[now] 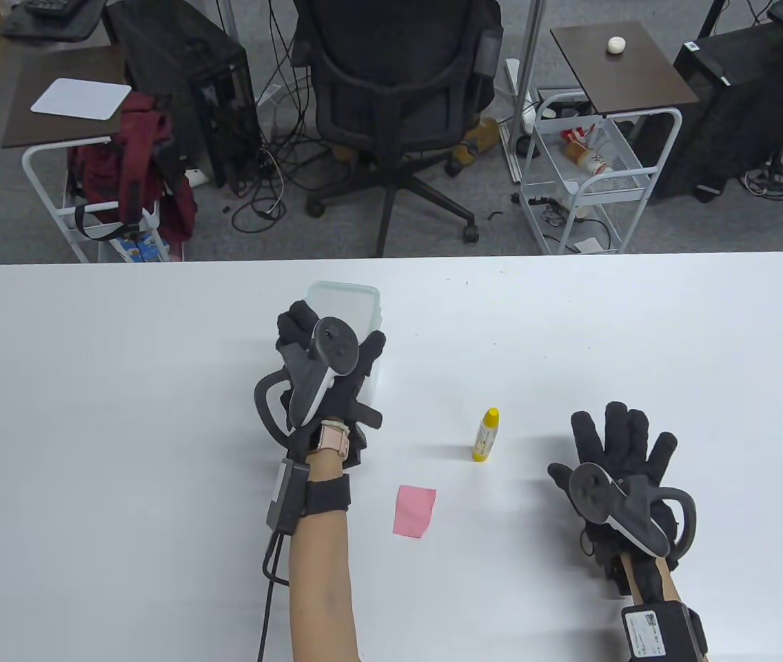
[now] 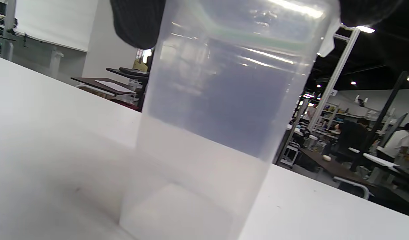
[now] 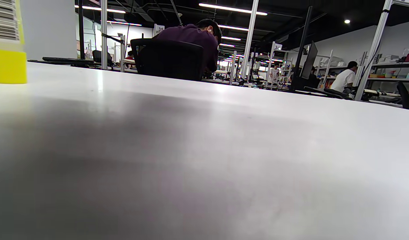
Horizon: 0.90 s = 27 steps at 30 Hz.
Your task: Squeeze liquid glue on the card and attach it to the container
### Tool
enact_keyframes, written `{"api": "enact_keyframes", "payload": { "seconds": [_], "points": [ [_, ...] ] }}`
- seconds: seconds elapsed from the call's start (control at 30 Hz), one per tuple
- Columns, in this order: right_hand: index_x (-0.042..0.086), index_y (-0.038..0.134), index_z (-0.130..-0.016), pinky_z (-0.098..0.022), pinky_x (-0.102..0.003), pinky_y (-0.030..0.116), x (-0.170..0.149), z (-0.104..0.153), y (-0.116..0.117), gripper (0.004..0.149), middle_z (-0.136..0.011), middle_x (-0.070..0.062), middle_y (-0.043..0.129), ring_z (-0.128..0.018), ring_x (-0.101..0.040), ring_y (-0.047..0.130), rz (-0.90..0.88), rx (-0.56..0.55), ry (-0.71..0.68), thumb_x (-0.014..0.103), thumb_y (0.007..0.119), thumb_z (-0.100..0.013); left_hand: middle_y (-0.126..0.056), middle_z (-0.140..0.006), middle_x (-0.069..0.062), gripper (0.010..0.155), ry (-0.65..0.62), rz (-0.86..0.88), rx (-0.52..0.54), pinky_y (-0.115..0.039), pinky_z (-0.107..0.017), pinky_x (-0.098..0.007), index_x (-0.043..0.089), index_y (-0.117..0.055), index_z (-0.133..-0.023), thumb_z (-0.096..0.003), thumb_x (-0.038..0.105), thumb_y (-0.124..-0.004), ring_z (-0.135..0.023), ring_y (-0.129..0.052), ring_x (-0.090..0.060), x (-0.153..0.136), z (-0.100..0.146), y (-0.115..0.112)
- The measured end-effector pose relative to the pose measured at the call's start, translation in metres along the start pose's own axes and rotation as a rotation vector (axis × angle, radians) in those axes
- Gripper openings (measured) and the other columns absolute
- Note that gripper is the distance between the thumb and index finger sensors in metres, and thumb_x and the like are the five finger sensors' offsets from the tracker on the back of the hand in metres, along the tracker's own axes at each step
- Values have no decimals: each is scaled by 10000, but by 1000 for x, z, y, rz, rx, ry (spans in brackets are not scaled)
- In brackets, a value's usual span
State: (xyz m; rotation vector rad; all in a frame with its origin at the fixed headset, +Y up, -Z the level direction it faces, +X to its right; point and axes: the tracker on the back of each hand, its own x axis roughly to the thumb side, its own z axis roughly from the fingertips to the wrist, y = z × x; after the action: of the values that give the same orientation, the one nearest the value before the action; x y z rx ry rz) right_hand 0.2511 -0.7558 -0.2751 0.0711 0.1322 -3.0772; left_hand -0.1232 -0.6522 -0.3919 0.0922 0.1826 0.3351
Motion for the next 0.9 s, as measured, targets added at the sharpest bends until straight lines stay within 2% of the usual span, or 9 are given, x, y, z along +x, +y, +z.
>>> {"api": "enact_keyframes", "payload": {
  "seconds": [0.13, 0.23, 0.4, 0.63, 0.9],
  "points": [
    [260, 192, -1186, -757, -747, 124, 1, 1, 0, 811, -1236, -216, 76, -1157, -503, 163, 5, -5, -5, 684, 430, -537, -400, -1137, -365, 1188, -100, 27, 30, -738, -756, -441, -55, -276, -1144, -439, 835, -626, -961, -682, -476, 4, 16, 4],
    [258, 194, -1185, -758, -746, 125, 2, 3, 0, 811, -1237, -215, 77, -1156, -504, 165, 8, -10, -11, 684, 432, -537, -409, -1131, -374, 1185, -222, 30, 50, -742, -744, -450, -65, -290, -1141, -441, 828, -631, -948, -690, -485, 12, 37, 5],
    [258, 196, -1185, -758, -746, 128, 5, 6, 0, 810, -1236, -219, 78, -1157, -502, 166, 13, -13, -20, 681, 436, -537, -424, -1126, -378, 1179, -355, 47, 37, -751, -731, -453, -69, -310, -1139, -442, 827, -630, -938, -702, -491, 23, 69, -1],
    [256, 201, -1185, -758, -746, 134, 8, 13, -2, 809, -1237, -218, 87, -1156, -505, 178, 22, -24, -26, 679, 438, -537, -422, -1125, -379, 1171, -410, 8, 29, -749, -729, -459, -68, -315, -1138, -445, 821, -632, -937, -701, -494, 31, 85, -11],
    [249, 221, -1186, -760, -748, 162, 10, 15, -2, 808, -1242, -222, 171, -1152, -507, 268, 16, -36, -29, 676, 442, -538, -385, -1126, -397, 1163, -389, 27, 0, -716, -738, -487, -78, -287, -1140, -461, 806, -619, -946, -662, -522, 25, 90, -19]
  ]
}}
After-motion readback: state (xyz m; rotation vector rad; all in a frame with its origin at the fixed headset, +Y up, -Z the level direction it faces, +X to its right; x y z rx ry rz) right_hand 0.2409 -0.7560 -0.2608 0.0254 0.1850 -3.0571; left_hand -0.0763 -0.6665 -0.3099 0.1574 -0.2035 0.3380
